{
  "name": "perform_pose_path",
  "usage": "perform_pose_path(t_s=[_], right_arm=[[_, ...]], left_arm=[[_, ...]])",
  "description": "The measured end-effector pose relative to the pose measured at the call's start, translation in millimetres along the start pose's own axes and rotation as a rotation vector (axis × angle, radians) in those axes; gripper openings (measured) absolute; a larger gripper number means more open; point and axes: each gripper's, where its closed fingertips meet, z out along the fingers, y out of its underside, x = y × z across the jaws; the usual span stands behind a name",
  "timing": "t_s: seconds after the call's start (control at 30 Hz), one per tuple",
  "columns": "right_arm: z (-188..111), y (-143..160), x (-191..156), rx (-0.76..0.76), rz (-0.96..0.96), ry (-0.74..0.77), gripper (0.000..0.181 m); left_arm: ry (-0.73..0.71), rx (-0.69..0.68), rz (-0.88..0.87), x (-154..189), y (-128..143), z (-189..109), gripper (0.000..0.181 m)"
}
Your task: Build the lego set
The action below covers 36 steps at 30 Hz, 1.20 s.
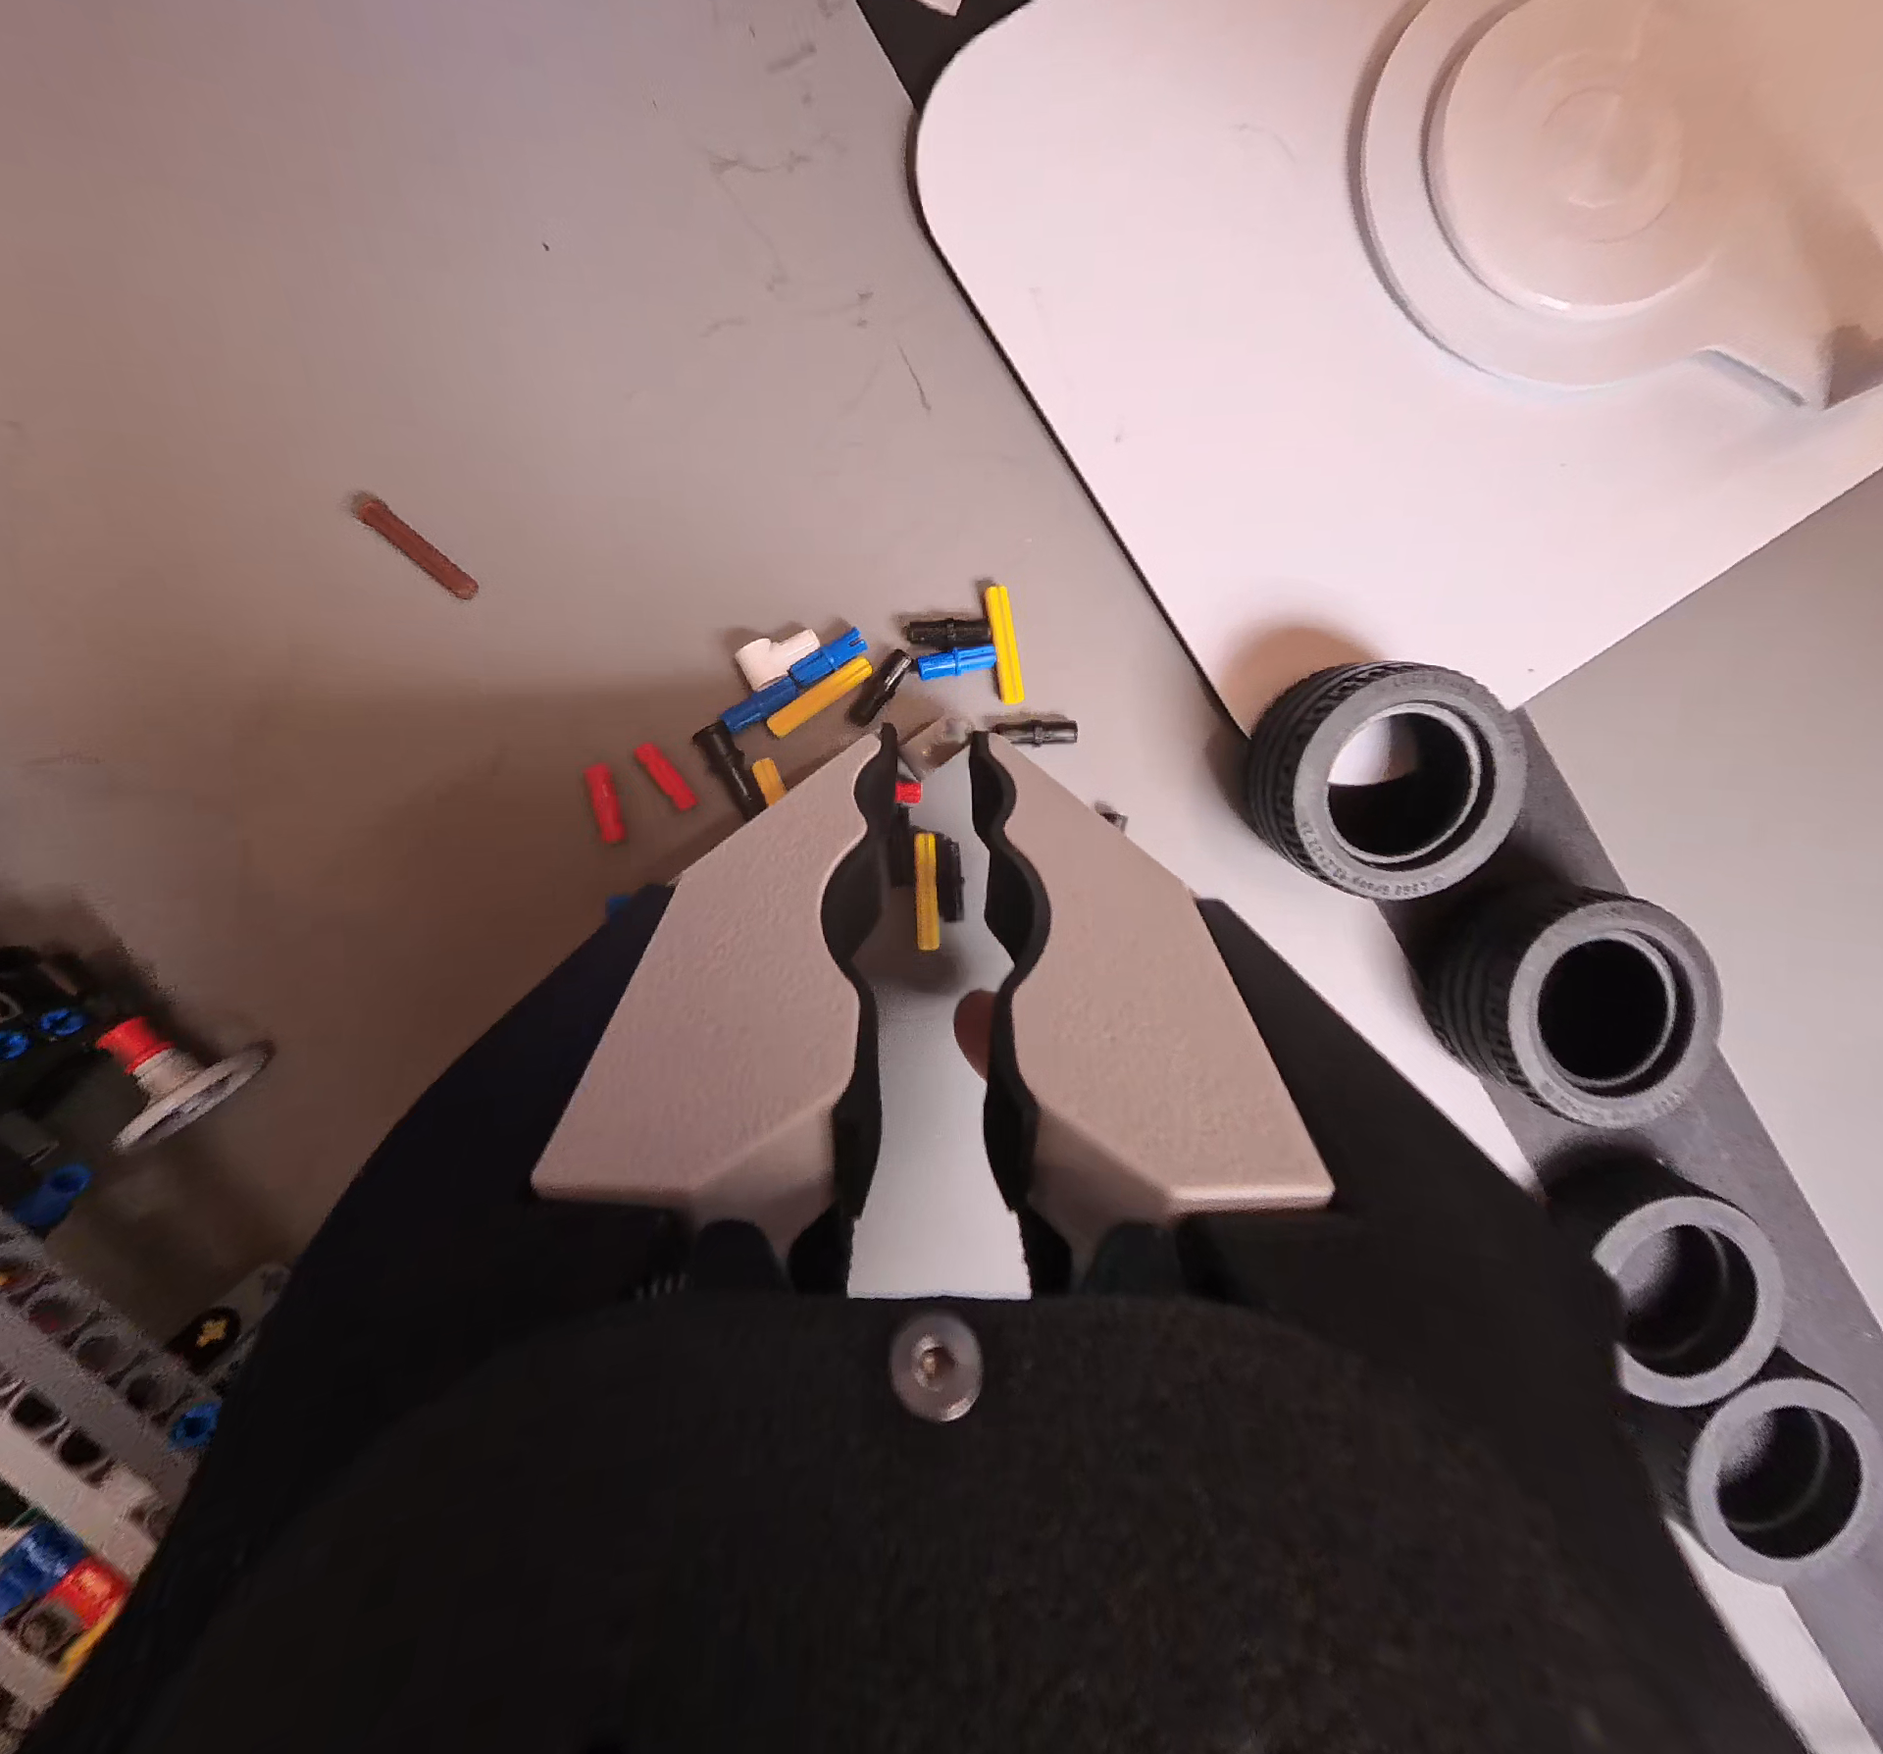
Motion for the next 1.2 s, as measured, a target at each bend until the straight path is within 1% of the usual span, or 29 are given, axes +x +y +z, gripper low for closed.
perform_pose_path(t_s=[0.07,0.13,0.2,0.27,0.33,0.4,0.5,0.57,0.67,0.77,0.87,0.9,1.03,1.1,1.2], right_arm=[[-14,-9,-1,0.053,-0.017,0.005,0.01],[-38,-23,-7,0.14,-0.041,0.01,0.01],[-72,-38,-20,0.254,-0.081,0.006,0.011],[-108,-45,-45,0.346,-0.129,-0.026,0.011],[-136,-36,-78,0.383,-0.188,-0.066,0.011],[-150,-10,-115,0.365,-0.259,-0.115,0.011],[-150,47,-161,0.29,-0.345,-0.157,0.011],[-142,87,-177,0.233,-0.343,-0.16,0.011],[-133,137,-182,0.166,-0.284,-0.139,0.011],[-128,168,-169,0.116,-0.202,-0.075,0.011],[-127,181,-152,0.1,-0.152,-0.022,0.011],[-127,183,-146,0.097,-0.134,-0.009,0.011],[-119,188,-127,0.059,-0.123,0.036,0.012],[-117,185,-124,0.071,-0.118,0.039,0.012],[-119,182,-118,0.082,-0.131,0.072,0.017]], left_arm=[[-0.005,-0.002,0.003,-1,1,0,0.03],[-0.006,-0.005,0.005,-1,2,1,0.03],[-0.006,-0.008,0.012,-1,3,1,0.03],[-0.002,-0.013,0.026,1,4,2,0.03],[0.01,-0.015,0.048,5,4,2,0.029],[0.022,-0.018,0.083,10,4,3,0.029],[0.044,-0.022,0.153,20,6,5,0.029],[0.061,-0.02,0.196,27,7,6,0.028],[0.105,-0.017,0.23,42,8,9,0.025],[0.156,-0.026,0.253,58,13,16,0.023],[0.199,-0.041,0.268,71,14,29,0.023],[0.216,-0.06,0.264,75,15,35,0.026],[0.287,-0.174,0.266,84,28,65,0.045],[0.312,-0.233,0.305,81,37,78,0.059],[0.406,-0.345,0.288,79,54,85,0.076]])
